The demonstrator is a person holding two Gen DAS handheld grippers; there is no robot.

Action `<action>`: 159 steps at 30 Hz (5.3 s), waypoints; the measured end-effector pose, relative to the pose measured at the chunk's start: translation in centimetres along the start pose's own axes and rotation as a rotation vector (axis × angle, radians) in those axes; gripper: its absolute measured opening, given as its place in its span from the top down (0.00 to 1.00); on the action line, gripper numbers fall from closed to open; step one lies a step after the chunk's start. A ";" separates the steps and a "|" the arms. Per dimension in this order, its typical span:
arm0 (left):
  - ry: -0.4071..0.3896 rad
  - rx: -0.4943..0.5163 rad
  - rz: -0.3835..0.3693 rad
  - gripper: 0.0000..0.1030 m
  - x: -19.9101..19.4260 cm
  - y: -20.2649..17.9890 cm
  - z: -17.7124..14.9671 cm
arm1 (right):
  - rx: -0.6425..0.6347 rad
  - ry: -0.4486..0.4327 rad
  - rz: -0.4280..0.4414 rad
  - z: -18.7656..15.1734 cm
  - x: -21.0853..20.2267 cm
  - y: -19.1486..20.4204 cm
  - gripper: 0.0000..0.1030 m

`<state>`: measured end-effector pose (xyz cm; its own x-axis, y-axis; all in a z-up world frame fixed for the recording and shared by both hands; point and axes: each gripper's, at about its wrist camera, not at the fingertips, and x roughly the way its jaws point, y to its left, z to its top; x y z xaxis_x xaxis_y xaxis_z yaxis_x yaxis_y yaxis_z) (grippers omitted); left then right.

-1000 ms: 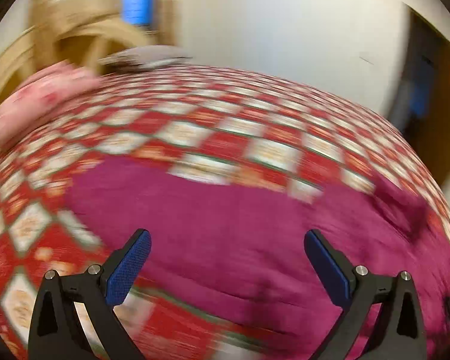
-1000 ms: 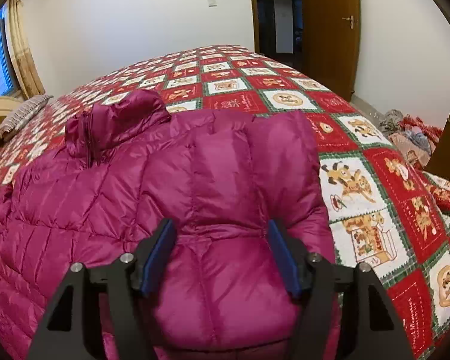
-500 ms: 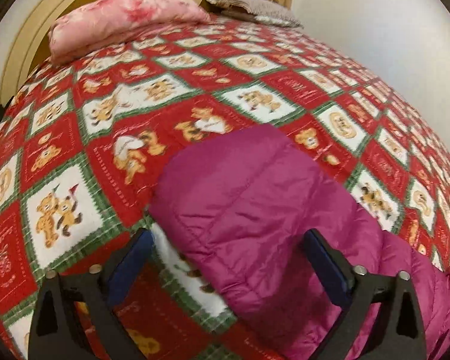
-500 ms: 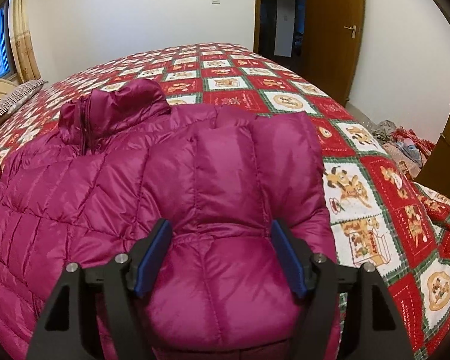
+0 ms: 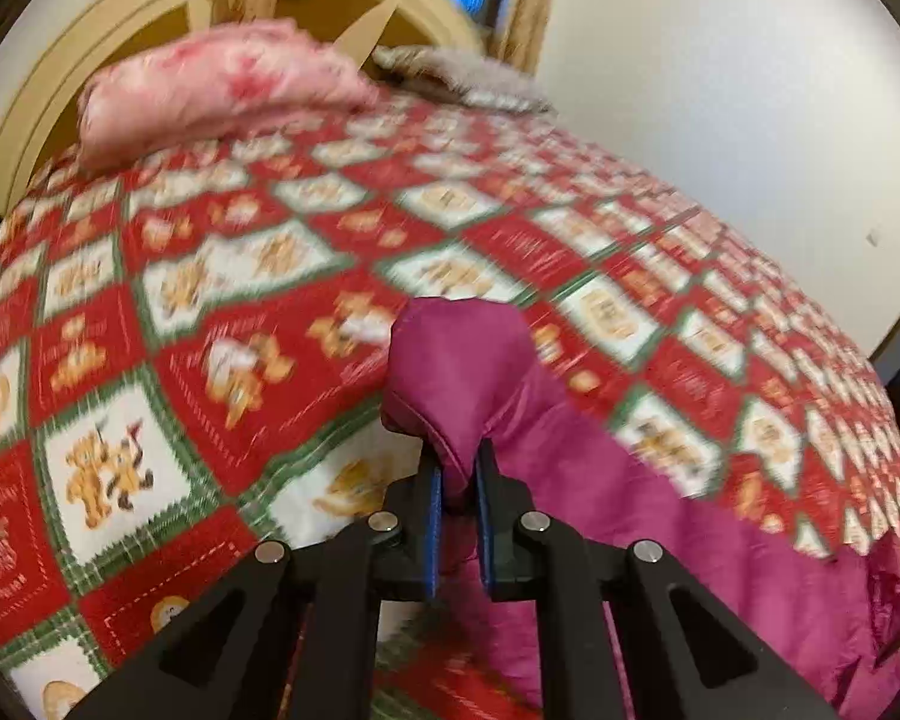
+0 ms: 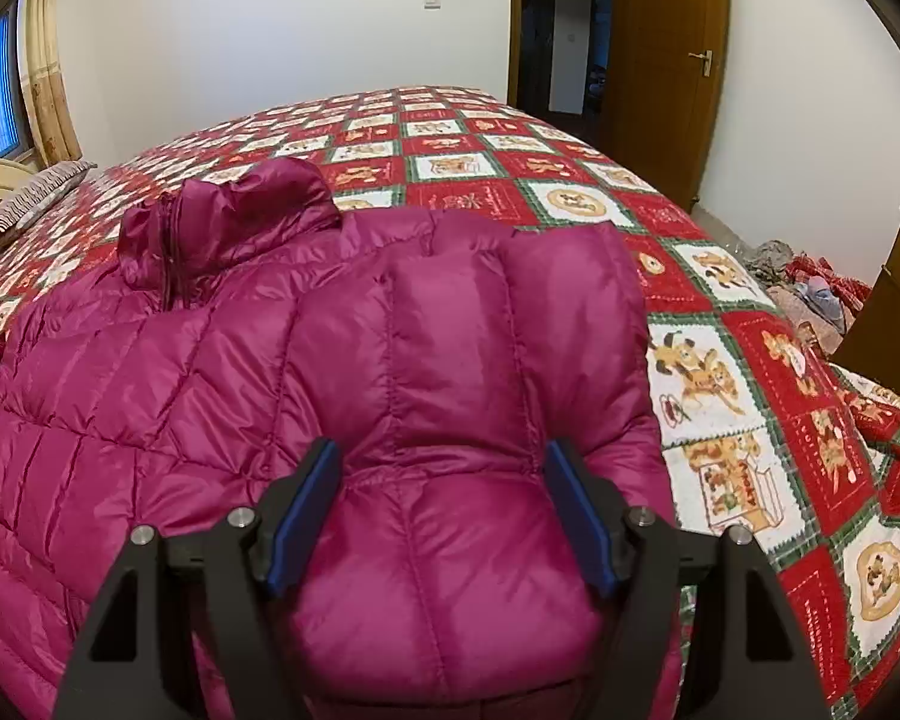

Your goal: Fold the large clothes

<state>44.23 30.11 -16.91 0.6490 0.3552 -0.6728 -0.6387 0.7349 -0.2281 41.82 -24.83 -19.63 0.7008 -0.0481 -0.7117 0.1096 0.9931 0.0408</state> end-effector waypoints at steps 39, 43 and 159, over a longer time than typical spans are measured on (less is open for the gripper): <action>0.192 0.915 -0.767 0.31 -20.2 -24.1 -25.7 | 0.137 -0.025 0.140 0.2 -1.6 -2.9 0.31; 0.141 0.884 -0.754 0.27 -19.5 -21.5 -21.2 | 0.152 -0.157 0.120 1.1 -6.7 -3.3 0.31; 0.061 0.560 -0.388 0.34 -6.3 -33.8 -10.2 | -0.136 0.070 0.122 9.1 8.1 5.5 0.63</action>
<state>57.53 -2.84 -12.12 0.7528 -0.0149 -0.6581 -0.0438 0.9964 -0.0727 54.57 -20.71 -18.80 0.6520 0.0765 -0.7543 -0.0726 0.9966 0.0383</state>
